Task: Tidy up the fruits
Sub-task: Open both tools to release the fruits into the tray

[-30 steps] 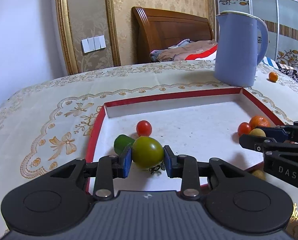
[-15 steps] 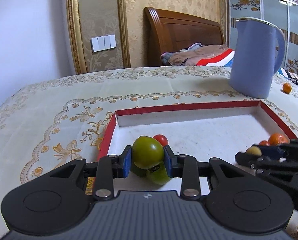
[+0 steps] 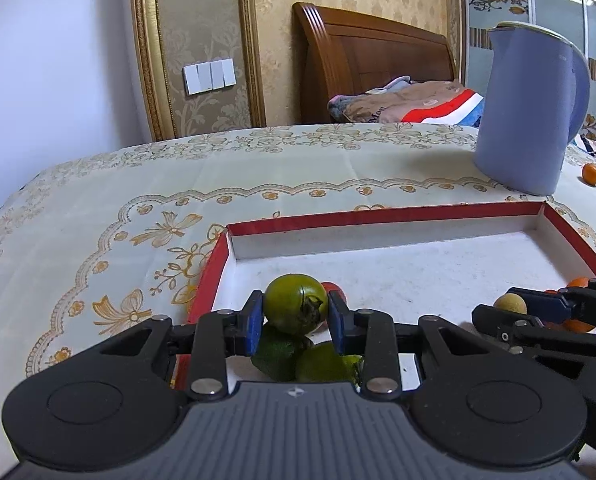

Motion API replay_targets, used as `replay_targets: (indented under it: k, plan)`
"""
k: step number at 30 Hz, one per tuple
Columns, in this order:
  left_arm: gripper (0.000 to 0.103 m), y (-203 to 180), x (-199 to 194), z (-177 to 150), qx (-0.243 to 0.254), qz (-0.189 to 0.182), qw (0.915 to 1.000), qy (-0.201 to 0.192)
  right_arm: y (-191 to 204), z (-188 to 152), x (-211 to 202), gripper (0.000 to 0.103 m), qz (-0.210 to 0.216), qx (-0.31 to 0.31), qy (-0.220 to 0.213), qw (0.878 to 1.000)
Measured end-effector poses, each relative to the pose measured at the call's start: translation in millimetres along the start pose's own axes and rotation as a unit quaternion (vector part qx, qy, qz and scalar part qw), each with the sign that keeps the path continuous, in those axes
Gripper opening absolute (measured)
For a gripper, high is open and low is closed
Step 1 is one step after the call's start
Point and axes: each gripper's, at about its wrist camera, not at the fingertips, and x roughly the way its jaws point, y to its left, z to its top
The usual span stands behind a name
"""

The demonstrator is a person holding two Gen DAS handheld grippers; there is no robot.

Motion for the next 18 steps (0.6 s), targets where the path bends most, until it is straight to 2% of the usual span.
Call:
replay_targets:
  k: [8,10,11,12,14,15,18]
  plan:
    - [0.037,-4,9,-1,0.013,0.013,0.9998,0.006,0,5,7,0.025,-0.009,0.000,0.000,1.000]
    - [0.048,-1,12,0,0.004,0.009,0.9999,0.010,0,8,11,0.025,-0.011,0.001,0.002,1.000]
    - [0.061,0,14,0,-0.002,0.010,0.9999,0.013,-1,9,13,0.025,-0.012,0.001,0.003,1.000]
    - [0.067,3,16,0,-0.008,0.013,0.9998,0.015,-2,10,14,0.025,-0.015,0.004,0.003,1.000]
    - [0.068,7,16,0,-0.017,0.011,0.9997,0.015,-5,11,14,0.025,-0.014,0.009,0.001,1.000]
    - [0.068,9,15,0,-0.021,0.006,0.9996,0.016,-5,11,14,0.029,-0.010,0.011,0.001,1.000]
    - [0.068,8,15,-1,-0.020,0.002,0.9996,0.017,-6,11,11,0.057,-0.013,0.013,-0.009,1.000]
